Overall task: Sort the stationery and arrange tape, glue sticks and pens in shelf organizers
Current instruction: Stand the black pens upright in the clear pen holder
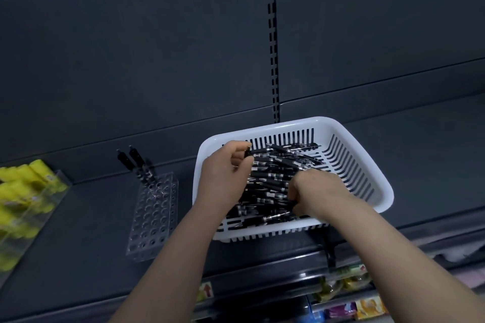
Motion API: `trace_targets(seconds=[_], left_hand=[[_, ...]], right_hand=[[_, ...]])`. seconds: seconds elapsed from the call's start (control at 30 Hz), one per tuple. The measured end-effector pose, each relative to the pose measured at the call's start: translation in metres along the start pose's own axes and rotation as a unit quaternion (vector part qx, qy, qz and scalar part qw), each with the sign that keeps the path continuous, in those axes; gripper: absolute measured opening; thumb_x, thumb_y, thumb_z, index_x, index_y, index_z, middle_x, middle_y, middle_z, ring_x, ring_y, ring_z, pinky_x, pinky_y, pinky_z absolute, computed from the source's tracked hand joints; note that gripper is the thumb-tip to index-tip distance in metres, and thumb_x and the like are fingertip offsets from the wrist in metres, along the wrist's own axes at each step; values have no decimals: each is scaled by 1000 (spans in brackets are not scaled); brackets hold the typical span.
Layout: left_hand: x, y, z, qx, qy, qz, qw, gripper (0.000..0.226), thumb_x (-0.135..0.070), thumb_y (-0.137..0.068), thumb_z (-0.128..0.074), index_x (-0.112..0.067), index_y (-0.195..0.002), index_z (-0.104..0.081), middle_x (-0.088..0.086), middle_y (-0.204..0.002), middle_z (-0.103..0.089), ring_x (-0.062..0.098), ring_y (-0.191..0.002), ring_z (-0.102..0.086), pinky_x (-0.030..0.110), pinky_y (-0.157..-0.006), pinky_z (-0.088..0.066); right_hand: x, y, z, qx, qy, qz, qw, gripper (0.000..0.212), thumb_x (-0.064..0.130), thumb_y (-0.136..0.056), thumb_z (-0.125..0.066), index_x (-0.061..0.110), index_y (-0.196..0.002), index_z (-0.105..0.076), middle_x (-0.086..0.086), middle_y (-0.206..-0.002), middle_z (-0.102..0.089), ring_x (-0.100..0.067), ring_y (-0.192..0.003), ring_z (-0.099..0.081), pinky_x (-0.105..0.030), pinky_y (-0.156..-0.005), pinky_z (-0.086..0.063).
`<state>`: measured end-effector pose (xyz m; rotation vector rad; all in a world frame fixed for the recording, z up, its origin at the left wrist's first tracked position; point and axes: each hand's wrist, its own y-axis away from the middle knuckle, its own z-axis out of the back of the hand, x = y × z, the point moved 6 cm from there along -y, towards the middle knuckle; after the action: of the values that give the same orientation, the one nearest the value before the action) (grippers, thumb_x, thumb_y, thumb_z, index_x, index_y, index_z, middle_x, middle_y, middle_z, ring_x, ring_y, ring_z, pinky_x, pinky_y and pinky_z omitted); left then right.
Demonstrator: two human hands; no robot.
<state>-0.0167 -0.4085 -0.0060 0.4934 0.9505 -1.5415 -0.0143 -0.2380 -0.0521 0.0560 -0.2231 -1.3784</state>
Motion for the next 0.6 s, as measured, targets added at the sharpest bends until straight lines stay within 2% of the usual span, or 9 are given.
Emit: trace_targets(seconds=[0.07,0.13,0.2,0.3,0.4,0.5,0.53,0.6], left_hand=[[5,3,14,-38,47,3,998,20,-17,-89,-63,-32,-103,-65,-18,-91,-62,-11,-85,-56,3,-69,-44],[7,2,35,-92,91,4,992,18,-17,-86,-66,-33,-95,-65,-15,-89,-65,-6,-83,-60,7,-68,-46],[12,-2,58,-139,141,19,980,16,-18,-83,-69,-31,-90,-66,-12,-85,-67,0,-78,-64,18,-71,-52],[22,-9,94,-192,192,31,962,15,-17,-83,-69,-27,-93,-66,-4,-85,-66,6,-71,-65,31,-75,-57],[32,-13,136,-251,136,3,958,19,-20,-84,-68,-36,-92,-63,-10,-81,-61,2,-67,-59,22,-74,-53],[43,-16,169,-270,36,-30,962,19,-18,-85,-68,-35,-89,-61,-18,-78,-61,-7,-70,-58,4,-68,-43],[49,-19,176,-267,15,-33,963,19,-16,-85,-68,-32,-90,-61,-20,-78,-61,-8,-72,-58,2,-68,-41],[61,-27,183,-250,-25,-33,967,16,-14,-85,-68,-27,-92,-62,-21,-79,-60,-7,-76,-58,4,-70,-41]], right_hand=[[-2,2,6,-28,-44,-4,999,21,31,-73,-71,33,-93,-66,9,-96,-65,-17,-92,-60,-27,-76,-46],[-3,3,18,-69,-164,-5,984,15,29,-76,-73,36,-86,-67,13,-89,-66,-11,-88,-61,-25,-79,-49],[3,1,37,-135,-280,6,950,13,28,-79,-74,35,-88,-69,14,-84,-68,-7,-81,-62,-22,-75,-48],[26,-3,65,-244,-372,50,894,16,25,-82,-71,34,-96,-71,17,-80,-65,3,-75,-60,-11,-68,-43],[60,-9,83,-313,-400,102,855,23,19,-83,-69,31,-103,-69,20,-83,-60,10,-78,-56,-1,-69,-38],[91,-21,82,-322,-450,115,825,23,17,-82,-70,33,-97,-64,16,-77,-61,3,-74,-59,-8,-69,-45],[102,-26,81,-319,-459,117,821,22,16,-81,-70,32,-95,-64,15,-76,-61,0,-73,-59,-12,-68,-48],[125,-36,75,-308,-455,125,826,21,15,-81,-70,31,-92,-63,14,-75,-61,-1,-72,-59,-11,-65,-47]])
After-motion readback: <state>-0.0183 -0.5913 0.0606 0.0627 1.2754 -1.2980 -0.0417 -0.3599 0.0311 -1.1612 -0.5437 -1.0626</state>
